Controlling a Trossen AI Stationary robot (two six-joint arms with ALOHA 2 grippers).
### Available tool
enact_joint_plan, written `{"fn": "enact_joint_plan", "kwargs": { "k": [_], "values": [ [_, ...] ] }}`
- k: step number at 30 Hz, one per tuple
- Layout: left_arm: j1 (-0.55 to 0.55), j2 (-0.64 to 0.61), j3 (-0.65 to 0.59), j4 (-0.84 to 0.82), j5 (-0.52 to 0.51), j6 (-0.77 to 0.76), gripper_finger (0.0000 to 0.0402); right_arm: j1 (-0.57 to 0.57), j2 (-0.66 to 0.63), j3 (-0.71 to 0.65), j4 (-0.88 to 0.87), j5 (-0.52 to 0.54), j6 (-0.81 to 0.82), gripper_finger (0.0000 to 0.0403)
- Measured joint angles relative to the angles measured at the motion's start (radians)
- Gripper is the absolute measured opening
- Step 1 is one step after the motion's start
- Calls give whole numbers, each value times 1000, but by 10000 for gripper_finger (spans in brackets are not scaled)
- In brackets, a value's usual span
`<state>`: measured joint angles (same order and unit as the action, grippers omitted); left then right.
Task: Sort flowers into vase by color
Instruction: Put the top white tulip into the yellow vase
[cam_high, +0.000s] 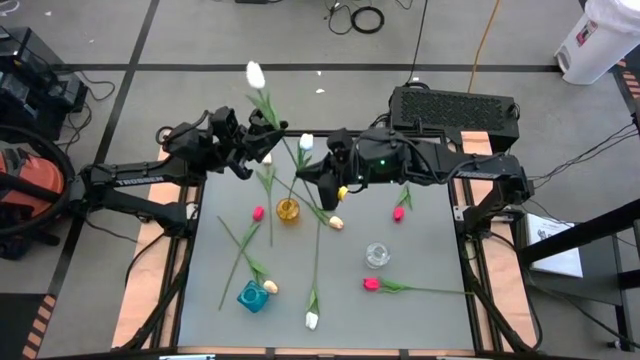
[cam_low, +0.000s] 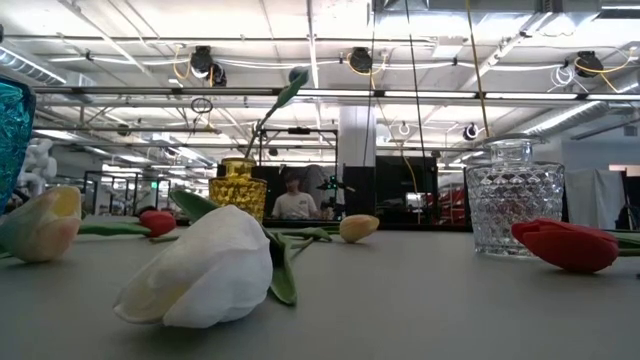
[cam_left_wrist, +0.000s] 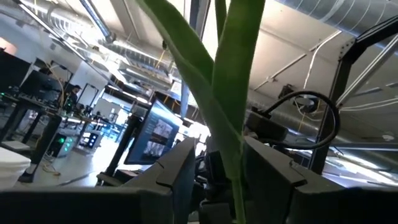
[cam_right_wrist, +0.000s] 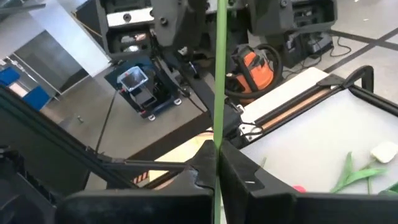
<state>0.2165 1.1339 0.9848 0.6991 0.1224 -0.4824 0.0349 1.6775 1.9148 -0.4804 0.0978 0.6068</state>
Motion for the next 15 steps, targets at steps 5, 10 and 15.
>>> {"fn": "enact_joint_plan", "kwargs": {
  "k": [5,10,15],
  "values": [
    [0,0,0,0,-1,-6,137,8,0,0,-32,-23,-4,0],
    [0,0,0,0,-5,-8,137,14,0,0,-37,-23,-10,0],
    [0,0,0,0,-8,-9,124,13,0,0,-47,-22,-19,0]
  ]
}}
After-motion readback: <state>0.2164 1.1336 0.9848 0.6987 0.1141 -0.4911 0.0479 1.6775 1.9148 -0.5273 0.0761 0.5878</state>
